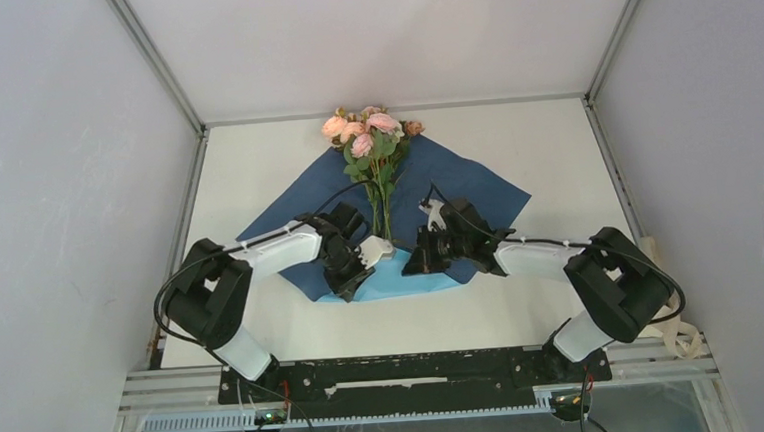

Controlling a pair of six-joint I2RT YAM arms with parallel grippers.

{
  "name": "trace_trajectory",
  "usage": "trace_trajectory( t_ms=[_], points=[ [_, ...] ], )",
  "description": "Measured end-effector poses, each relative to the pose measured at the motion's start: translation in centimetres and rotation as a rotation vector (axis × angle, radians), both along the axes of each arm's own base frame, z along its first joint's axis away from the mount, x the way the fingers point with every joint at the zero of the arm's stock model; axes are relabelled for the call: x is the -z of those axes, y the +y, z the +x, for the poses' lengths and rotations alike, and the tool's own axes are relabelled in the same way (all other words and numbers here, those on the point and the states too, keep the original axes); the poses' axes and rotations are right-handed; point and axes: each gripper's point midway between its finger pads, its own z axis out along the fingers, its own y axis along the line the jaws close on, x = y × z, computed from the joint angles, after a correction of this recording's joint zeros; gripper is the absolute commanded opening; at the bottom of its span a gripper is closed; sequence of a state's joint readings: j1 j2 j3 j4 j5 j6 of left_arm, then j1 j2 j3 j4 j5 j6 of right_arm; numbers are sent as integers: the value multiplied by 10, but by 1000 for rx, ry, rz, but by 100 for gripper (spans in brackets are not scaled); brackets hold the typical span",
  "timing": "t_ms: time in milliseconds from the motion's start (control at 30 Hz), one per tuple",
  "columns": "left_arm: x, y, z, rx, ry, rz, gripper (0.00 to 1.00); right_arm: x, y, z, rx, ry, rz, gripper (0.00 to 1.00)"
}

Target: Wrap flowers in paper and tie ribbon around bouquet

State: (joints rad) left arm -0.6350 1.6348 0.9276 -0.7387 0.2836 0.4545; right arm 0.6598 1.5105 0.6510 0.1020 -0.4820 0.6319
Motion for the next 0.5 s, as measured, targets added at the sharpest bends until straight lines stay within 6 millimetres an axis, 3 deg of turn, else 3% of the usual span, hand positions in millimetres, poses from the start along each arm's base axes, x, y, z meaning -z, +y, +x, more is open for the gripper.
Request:
trace_trajectory(
  t_ms=[100,233,500],
  points=[
    [-1,0,0,-13,7,-18,30,-14,17,17,-15,-38,60,11],
    [-1,1,1,-26,11,-35,30,-10,35,44,3,-49,115,10],
    [-1,4,4,-47,14,-42,30,11,31,102,161,-64,132,8]
  ],
)
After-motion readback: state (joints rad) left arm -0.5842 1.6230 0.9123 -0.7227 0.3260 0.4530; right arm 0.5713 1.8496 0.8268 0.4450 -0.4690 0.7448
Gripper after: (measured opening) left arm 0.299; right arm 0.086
